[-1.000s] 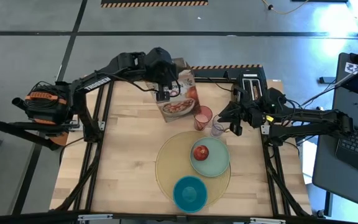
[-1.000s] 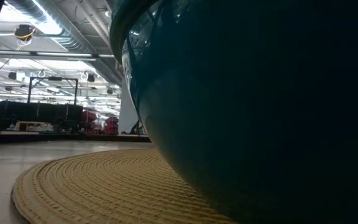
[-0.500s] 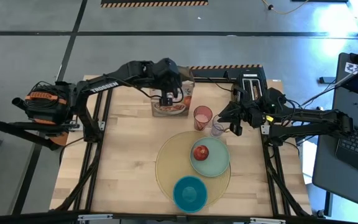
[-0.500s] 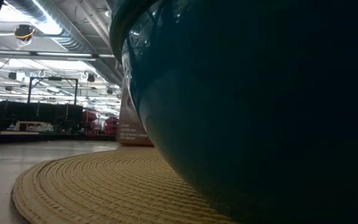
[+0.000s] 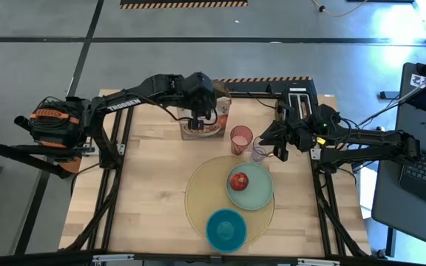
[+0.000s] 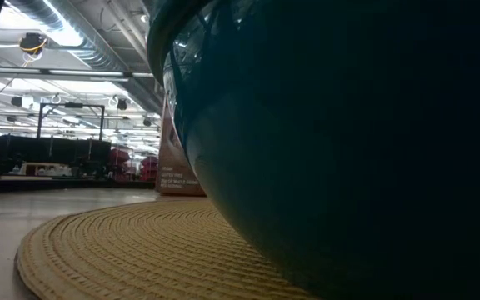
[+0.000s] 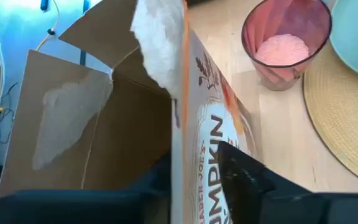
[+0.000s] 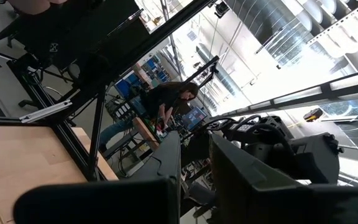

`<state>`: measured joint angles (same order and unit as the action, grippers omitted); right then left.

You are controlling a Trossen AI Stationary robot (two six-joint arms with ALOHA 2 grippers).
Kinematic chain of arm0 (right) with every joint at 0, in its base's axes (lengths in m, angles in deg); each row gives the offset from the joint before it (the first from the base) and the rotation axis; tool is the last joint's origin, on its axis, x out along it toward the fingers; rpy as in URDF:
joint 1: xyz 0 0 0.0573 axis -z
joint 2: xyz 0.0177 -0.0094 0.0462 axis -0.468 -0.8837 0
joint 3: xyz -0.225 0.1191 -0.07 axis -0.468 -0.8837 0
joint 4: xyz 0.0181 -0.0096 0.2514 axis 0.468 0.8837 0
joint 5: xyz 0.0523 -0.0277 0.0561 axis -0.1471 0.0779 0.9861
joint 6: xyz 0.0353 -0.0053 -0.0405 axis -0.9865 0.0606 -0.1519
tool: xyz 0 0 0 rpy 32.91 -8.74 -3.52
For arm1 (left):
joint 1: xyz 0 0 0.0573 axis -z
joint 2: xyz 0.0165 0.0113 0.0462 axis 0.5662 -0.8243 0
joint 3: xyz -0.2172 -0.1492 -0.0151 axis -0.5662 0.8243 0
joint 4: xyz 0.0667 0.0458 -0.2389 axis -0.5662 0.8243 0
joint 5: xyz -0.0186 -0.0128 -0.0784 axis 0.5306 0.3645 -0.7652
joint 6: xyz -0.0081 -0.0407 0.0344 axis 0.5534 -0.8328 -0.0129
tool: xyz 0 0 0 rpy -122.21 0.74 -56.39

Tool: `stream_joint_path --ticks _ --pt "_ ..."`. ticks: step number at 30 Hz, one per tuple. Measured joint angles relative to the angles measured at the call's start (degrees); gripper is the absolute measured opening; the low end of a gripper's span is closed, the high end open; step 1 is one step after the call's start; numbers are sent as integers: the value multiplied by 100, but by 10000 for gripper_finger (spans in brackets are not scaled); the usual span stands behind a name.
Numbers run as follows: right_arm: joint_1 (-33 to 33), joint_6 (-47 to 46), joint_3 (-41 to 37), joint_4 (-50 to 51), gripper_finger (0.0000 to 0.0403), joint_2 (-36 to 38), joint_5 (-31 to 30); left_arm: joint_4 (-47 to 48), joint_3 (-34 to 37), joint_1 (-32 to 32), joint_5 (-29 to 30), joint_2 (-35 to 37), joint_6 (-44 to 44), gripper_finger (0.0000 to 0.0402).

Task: Arrange a breakfast setting
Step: Move the cereal box to the center

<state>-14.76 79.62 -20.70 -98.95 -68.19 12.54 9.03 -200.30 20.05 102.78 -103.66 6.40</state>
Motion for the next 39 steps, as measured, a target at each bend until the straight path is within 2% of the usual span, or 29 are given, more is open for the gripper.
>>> stream_joint_path --ticks 4,8,17,22,25,30,39 --pt "0 0 0 -1 57 0 0 60 -188 0 198 0 2 139" --pt "-2 0 0 0 57 0 0 69 -479 0 433 0 -105 161" --pt "-1 0 0 11 57 0 0 465 -1160 0 600 3 -110 163" --pt "0 0 0 68 57 0 0 1231 -1816 0 1342 -7 -181 163" --pt "0 0 0 90 57 0 0 1983 -2302 -2 1519 4 -495 163" --pt "0 0 0 120 57 2 4 2617 -1908 -2 1462 551 -1300 163" --pt "-2 -48 0 152 57 2 44 2597 -656 105 1264 1923 -2603 163"
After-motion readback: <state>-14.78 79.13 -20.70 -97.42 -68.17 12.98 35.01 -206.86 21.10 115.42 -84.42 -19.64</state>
